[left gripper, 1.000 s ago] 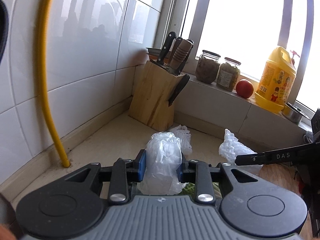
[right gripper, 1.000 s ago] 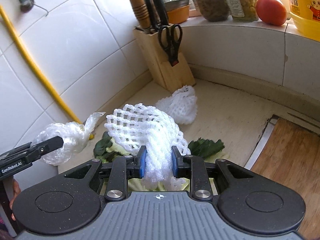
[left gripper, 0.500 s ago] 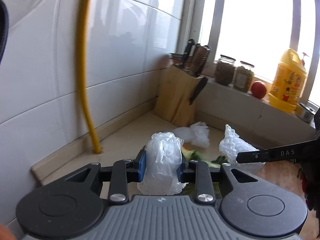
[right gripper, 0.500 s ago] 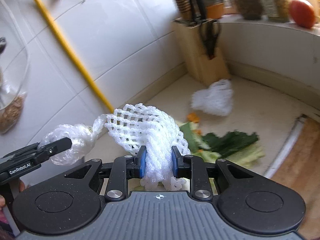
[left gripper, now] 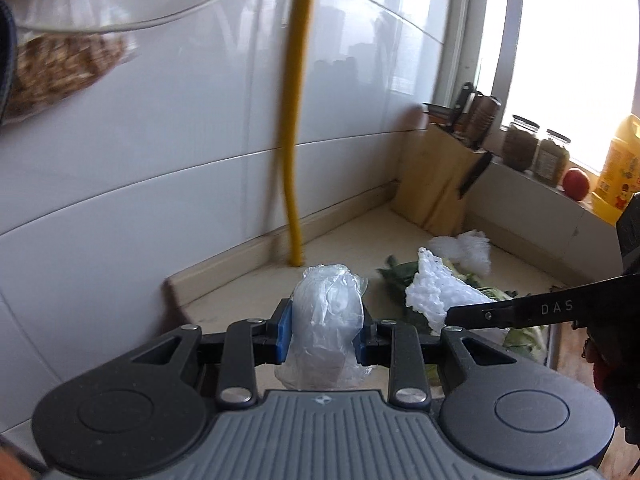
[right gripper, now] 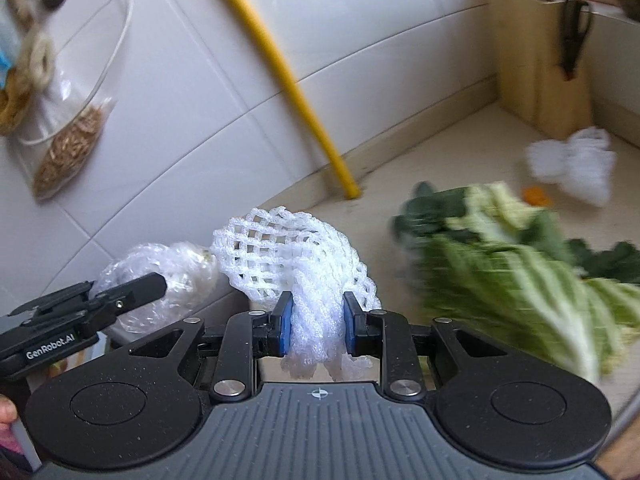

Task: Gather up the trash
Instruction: 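Carry the plastic bag with left tool while right carries foam net over the bin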

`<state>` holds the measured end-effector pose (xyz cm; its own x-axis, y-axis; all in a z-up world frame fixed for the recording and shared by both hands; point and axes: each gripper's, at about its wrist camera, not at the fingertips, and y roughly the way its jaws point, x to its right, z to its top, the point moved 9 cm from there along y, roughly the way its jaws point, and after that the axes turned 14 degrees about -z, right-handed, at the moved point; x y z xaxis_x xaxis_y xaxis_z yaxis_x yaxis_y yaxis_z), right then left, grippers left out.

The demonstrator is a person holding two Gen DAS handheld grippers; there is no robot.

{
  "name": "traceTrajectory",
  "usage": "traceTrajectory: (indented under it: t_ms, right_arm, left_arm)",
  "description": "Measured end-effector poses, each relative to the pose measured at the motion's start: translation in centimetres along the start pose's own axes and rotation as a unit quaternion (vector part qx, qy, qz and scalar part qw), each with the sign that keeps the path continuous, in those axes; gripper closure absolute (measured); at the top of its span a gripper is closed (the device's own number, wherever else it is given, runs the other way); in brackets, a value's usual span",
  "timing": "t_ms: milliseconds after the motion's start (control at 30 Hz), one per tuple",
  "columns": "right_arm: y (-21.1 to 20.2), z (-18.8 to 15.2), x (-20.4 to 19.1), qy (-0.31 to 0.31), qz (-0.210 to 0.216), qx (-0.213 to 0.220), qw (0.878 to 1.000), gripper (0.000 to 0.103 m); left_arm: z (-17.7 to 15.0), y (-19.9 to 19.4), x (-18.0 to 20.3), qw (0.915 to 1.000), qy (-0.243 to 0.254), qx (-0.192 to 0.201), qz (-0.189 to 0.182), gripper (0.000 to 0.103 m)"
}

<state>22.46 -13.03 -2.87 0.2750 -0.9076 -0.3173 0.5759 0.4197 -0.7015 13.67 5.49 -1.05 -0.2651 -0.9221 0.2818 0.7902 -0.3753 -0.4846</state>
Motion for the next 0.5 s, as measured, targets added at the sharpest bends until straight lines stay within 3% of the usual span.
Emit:
traceTrajectory:
  t_ms: [500]
  right_arm:
    - [2.6,-1.6,-10.1,-0.053,0.018,-0.028,0.998,0.071]
  left_arm:
    - [-2.3,-3.6,-6.8,0.9992,-0.033,-0.005,0.020,0.076]
